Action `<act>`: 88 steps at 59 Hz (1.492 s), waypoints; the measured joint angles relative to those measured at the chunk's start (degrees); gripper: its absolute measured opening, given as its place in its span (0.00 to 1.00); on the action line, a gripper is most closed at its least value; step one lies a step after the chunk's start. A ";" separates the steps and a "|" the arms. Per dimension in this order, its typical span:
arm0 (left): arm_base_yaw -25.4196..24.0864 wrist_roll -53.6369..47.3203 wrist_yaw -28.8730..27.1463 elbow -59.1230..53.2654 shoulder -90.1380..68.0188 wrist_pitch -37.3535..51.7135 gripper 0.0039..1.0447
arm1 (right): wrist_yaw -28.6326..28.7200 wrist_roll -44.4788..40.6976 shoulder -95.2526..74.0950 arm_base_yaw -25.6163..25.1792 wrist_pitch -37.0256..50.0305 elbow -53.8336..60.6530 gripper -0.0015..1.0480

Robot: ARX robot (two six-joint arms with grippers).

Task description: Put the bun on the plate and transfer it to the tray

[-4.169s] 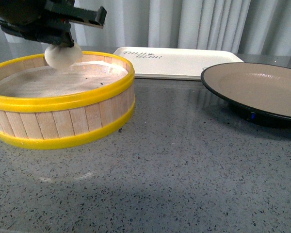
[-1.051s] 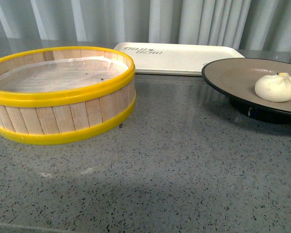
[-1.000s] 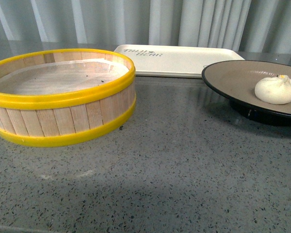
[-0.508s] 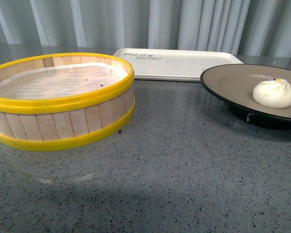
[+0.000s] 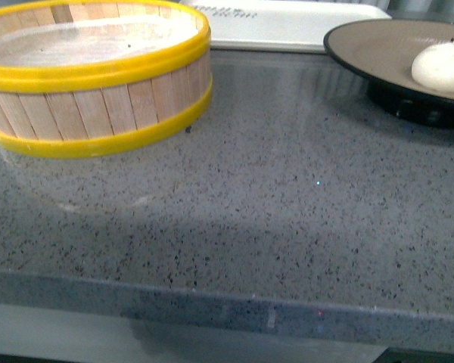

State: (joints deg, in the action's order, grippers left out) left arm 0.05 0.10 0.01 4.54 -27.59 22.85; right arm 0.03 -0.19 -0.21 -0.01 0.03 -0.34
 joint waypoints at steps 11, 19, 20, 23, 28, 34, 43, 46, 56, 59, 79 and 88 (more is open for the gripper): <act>0.00 0.00 -0.04 -1.29 3.54 -2.19 0.04 | 0.02 0.00 0.00 0.00 0.00 0.02 0.92; 0.00 0.00 -0.02 -2.14 6.54 -4.35 0.04 | 0.02 0.00 0.00 0.00 0.00 0.00 0.92; 0.00 0.02 -0.02 -2.19 6.75 -4.50 0.04 | 0.02 0.00 0.00 0.00 0.00 0.02 0.92; 0.00 0.02 -0.02 -2.43 7.58 -5.11 0.04 | 0.02 0.00 0.00 0.00 0.00 0.00 0.92; 0.00 0.02 -0.02 -3.06 8.61 -4.74 0.04 | 0.02 0.00 0.00 0.00 0.00 0.00 0.92; 0.00 0.02 -0.02 -3.06 10.25 -5.35 0.04 | 0.02 0.00 0.00 0.00 0.00 0.00 0.92; 0.00 0.02 -0.02 -3.08 13.33 -8.39 0.04 | 0.02 0.00 0.00 0.00 0.00 0.00 0.92; 0.00 0.02 -0.02 -3.08 13.97 -9.07 0.04 | 0.02 0.00 0.00 0.00 0.00 0.02 0.92; 0.00 0.02 0.00 -3.08 16.17 -11.17 0.04 | 0.02 0.00 0.00 0.00 0.00 0.00 0.92; 0.00 0.02 -0.02 -3.08 16.74 -11.80 0.04 | 0.02 0.00 0.00 0.00 0.00 0.00 0.92; 0.00 0.04 -0.02 -3.04 27.34 -22.67 0.04 | 0.04 0.00 0.00 0.00 0.00 0.02 0.92; 0.00 0.02 -0.02 -3.04 27.39 -22.82 0.04 | 0.02 0.00 0.00 0.00 0.00 0.00 0.92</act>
State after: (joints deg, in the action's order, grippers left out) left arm 0.05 0.12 -0.01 1.50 -0.21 0.03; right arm 0.05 -0.19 -0.21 -0.01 0.03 -0.34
